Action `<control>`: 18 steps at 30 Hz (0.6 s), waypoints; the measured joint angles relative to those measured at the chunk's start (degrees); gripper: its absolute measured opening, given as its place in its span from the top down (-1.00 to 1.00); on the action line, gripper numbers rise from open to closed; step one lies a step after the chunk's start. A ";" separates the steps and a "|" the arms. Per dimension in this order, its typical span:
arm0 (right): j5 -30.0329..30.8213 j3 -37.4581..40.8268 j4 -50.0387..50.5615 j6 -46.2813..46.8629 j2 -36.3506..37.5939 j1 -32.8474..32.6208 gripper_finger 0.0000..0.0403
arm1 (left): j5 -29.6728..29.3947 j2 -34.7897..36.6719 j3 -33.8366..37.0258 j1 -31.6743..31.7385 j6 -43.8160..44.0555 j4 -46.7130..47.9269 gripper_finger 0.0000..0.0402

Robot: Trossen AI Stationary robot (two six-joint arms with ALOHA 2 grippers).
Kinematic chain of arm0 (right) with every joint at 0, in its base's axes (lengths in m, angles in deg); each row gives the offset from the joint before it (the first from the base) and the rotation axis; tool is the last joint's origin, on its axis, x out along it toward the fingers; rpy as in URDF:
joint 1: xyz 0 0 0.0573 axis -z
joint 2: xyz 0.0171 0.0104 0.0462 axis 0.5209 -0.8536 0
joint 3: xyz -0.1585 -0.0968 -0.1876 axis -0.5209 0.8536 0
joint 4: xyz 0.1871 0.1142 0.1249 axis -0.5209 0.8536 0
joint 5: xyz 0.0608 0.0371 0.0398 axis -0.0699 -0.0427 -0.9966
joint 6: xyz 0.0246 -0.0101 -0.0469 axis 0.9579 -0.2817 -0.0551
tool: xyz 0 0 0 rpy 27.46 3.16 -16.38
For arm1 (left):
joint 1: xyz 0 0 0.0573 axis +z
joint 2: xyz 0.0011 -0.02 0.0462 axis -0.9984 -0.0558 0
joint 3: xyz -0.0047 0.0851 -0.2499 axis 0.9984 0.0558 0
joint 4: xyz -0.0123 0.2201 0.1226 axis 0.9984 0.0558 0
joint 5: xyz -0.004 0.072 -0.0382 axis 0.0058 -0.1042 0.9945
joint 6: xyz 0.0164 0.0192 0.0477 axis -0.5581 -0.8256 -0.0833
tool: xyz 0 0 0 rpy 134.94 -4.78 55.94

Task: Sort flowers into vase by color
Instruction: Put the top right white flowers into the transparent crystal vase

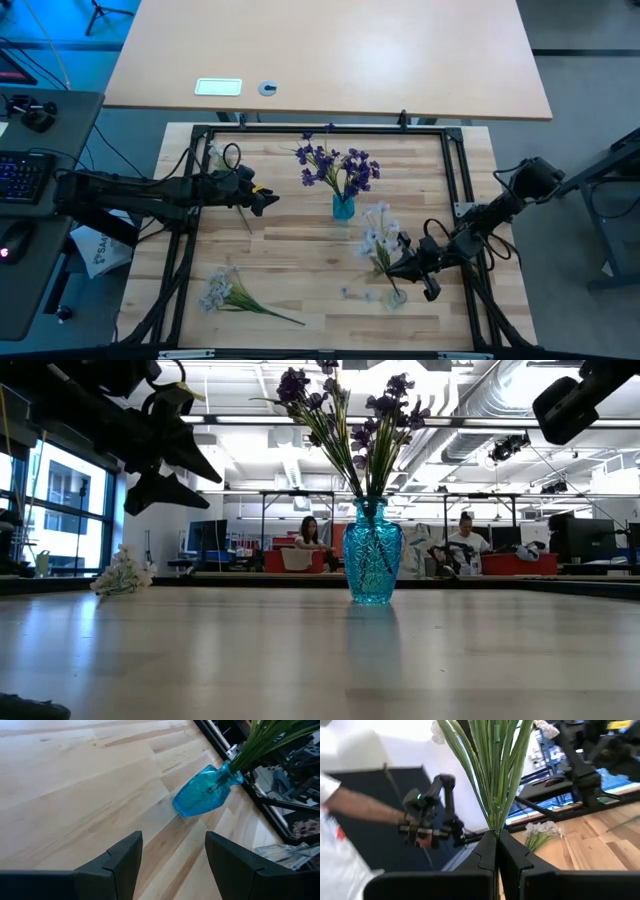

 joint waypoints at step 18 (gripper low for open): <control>-3.72 0.04 2.27 2.47 0.00 0.00 1.00 | 2.88 0.00 0.00 -0.02 2.46 0.05 -0.02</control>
